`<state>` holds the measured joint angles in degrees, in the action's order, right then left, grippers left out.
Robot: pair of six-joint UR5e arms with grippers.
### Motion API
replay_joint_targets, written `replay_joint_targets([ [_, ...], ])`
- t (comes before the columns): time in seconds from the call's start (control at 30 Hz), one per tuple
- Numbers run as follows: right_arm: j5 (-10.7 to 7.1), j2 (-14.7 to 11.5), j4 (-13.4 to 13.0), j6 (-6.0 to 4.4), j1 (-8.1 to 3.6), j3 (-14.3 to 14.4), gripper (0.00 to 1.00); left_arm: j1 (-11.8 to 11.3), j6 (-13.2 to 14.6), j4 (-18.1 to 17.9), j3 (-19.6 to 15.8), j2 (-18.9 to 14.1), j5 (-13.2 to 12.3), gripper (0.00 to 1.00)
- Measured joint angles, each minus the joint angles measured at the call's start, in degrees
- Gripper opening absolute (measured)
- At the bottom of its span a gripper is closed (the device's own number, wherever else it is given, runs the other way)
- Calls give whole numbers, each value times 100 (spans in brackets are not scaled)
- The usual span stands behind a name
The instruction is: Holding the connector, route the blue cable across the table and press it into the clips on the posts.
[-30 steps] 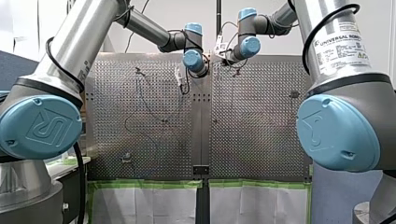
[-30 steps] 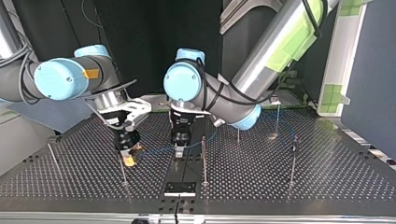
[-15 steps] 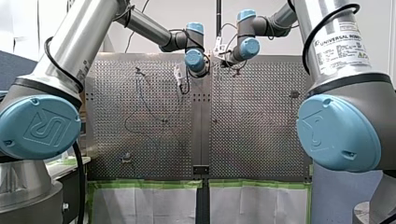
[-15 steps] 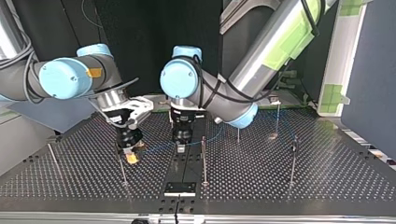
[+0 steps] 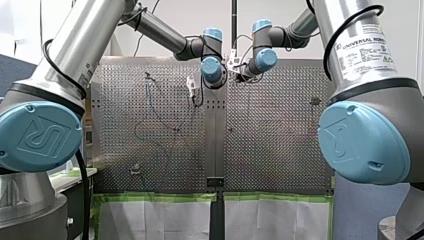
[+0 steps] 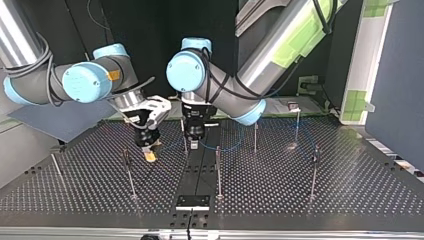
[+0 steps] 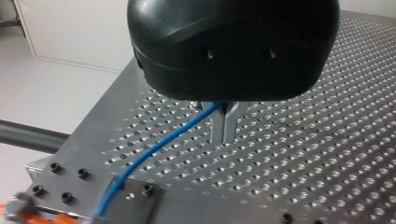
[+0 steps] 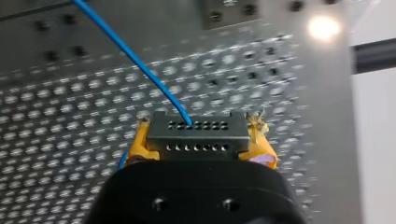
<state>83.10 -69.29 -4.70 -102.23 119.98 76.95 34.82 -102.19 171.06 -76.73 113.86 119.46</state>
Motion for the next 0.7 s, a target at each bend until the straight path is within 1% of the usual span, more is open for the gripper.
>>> replay_joint_targets([
  [0.17, 18, 167, -39, 0, 10, 219, 0, 25, 5, -257, -260, 4, 8, 0],
  [0.27, 21, 274, -117, 0, 6, 344, 0, 31, 11, -402, -404, 6, -31, 0],
  [0.43, 45, 421, -320, -2, -41, 564, 0, 6, 15, -640, -645, 84, -210, 0],
  [0.6, 55, 455, -563, 0, -90, 809, 0, 17, 3, -903, -907, 319, -466, 0],
  [0.7, 60, 461, -678, 5, -131, 952, 0, 27, -23, -1061, -1066, 476, -572, 0],
])
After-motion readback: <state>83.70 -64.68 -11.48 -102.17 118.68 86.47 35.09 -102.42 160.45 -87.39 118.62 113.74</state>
